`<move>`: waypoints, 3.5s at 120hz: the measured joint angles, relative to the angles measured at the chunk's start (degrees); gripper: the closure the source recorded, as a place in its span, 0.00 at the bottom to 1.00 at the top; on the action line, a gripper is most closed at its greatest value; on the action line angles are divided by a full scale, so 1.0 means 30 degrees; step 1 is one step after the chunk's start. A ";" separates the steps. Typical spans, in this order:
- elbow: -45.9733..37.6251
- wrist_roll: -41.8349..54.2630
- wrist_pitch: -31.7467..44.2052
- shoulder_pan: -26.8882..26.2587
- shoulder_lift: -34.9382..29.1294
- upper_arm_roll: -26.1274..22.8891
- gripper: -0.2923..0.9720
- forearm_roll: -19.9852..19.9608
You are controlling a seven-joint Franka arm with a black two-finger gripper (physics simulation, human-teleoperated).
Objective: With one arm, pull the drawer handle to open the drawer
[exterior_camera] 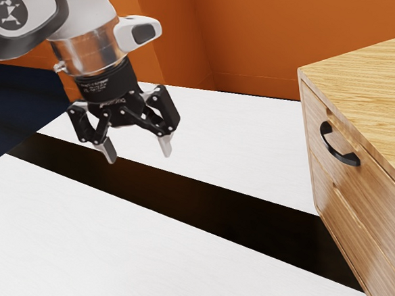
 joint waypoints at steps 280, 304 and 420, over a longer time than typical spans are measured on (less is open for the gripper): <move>-0.3617 -1.1178 1.5462 -0.1783 0.2146 -0.2790 0.36 -0.0277; -0.3626 -1.1228 1.5884 -0.1513 0.2409 -0.3010 0.36 -0.0331; -0.3438 -1.1166 1.2925 -0.2188 0.2124 -0.2808 0.42 0.0056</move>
